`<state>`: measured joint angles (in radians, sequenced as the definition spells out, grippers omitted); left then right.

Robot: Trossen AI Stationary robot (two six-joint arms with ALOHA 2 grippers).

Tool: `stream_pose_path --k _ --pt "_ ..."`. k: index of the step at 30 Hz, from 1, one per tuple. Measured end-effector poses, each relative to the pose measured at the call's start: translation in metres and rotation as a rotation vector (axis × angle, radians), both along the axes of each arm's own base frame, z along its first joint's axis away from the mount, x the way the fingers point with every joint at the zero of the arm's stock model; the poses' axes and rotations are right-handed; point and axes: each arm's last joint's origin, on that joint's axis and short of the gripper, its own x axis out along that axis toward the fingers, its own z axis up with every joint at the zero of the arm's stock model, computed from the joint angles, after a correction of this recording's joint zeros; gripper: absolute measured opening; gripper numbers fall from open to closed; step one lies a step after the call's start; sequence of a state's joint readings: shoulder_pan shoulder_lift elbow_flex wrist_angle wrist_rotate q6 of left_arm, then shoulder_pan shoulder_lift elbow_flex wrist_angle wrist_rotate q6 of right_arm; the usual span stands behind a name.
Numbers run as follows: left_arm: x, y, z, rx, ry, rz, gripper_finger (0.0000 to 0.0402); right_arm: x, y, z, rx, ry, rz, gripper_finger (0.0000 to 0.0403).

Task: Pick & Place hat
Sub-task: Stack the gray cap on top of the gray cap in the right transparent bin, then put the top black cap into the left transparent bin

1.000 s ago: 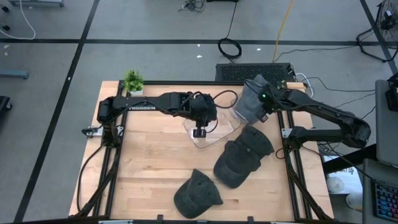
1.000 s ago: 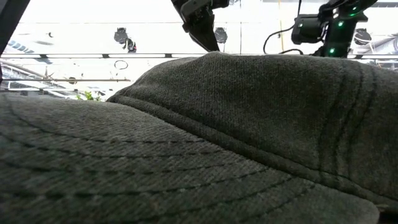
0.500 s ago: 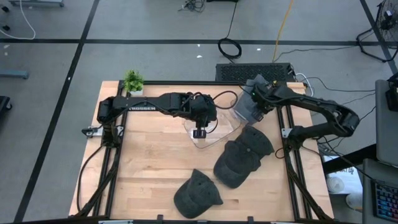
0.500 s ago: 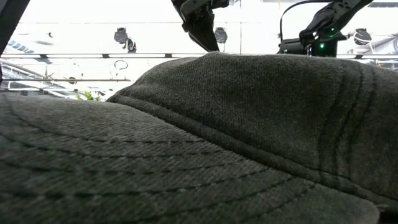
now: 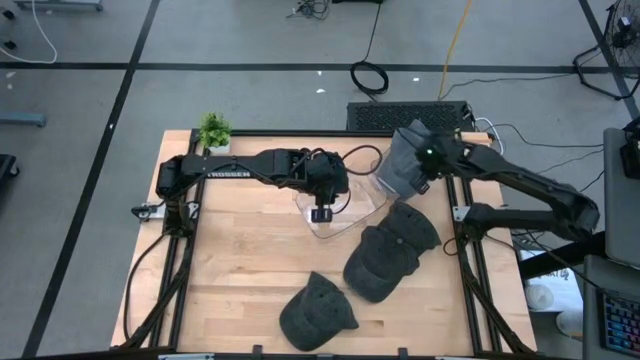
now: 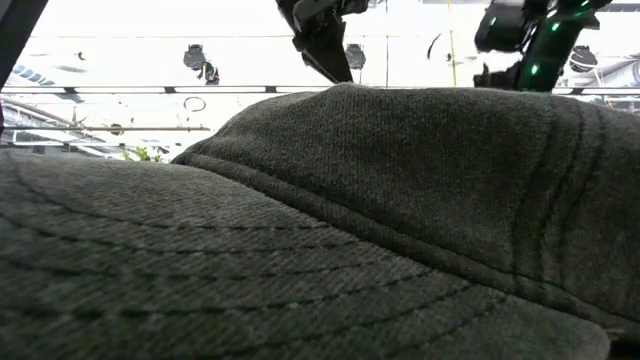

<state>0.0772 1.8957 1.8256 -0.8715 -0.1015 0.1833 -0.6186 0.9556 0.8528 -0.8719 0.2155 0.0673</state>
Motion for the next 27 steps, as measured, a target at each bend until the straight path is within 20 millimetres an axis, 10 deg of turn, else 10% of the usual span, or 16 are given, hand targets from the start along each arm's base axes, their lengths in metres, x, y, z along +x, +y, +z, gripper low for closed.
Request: stream_pose_path --k 15,27 --pt "0.000 0.000 0.000 -0.063 -0.015 0.094 0.0088 0.001 0.054 0.058 0.045 -0.688 0.630 0.0012" --pt "-0.004 -0.001 -0.003 -0.085 0.028 0.109 0.0088 -0.014 0.075 0.004 0.572 -0.342 0.374 0.0204"
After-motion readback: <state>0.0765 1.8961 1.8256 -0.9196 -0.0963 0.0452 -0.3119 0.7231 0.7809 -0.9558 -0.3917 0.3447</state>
